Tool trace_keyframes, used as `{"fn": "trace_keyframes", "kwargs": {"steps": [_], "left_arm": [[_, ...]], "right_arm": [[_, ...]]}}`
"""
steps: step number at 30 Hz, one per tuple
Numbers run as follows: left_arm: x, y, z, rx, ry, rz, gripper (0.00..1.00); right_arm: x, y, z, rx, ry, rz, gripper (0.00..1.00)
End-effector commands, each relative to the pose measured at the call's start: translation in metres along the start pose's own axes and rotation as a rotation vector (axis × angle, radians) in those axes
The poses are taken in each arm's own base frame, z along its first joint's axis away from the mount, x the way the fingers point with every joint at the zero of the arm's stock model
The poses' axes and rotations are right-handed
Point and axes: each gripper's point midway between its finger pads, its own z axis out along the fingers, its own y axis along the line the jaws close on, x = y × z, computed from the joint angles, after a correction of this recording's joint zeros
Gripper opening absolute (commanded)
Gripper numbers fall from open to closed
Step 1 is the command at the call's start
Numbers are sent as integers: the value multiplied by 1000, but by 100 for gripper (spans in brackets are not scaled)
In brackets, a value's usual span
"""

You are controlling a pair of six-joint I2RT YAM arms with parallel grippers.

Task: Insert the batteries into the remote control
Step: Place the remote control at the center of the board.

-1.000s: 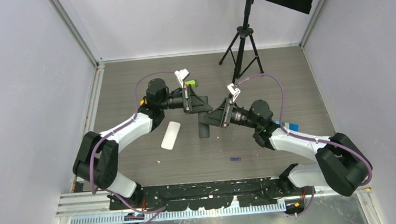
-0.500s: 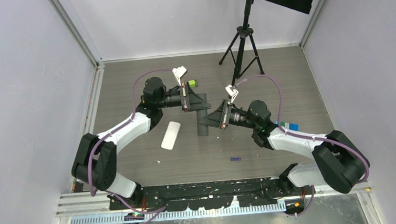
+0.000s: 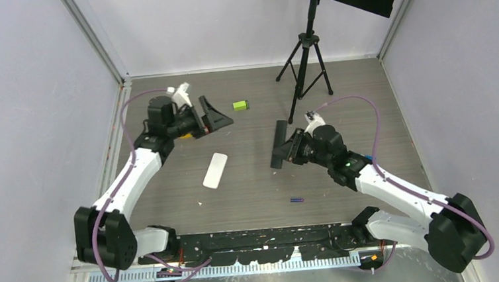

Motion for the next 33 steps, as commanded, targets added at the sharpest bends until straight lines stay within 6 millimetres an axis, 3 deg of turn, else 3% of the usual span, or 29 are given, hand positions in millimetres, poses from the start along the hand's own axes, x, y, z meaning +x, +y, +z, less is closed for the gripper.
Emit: {"fn": "trace_keyframes", "kwargs": {"steps": [1, 4, 6, 8, 13, 20, 26, 33], "left_arm": [[-8, 73, -55, -472, -68, 112, 100], [-16, 111, -95, -787, -100, 141, 100], [-23, 119, -115, -899, -134, 144, 100], [-26, 118, -121, -917, -164, 154, 100], [-11, 108, -101, -775, -105, 144, 100], [19, 117, -75, -670, -24, 33, 94], [30, 132, -65, -667, -4, -9, 94], [36, 144, -56, -663, 15, -34, 98]], "right_arm": [[-18, -110, -53, 615, -82, -95, 0], [-35, -153, -87, 919, -120, -113, 0], [-42, -168, -101, 1053, -116, -127, 0], [-47, -175, -104, 1119, -102, -143, 0], [-48, -196, -98, 1202, -28, -149, 0], [-54, -218, -91, 1295, 34, -179, 1], [-55, -230, -82, 1350, 95, -224, 20], [-52, -238, -68, 1351, 146, -231, 30]]}}
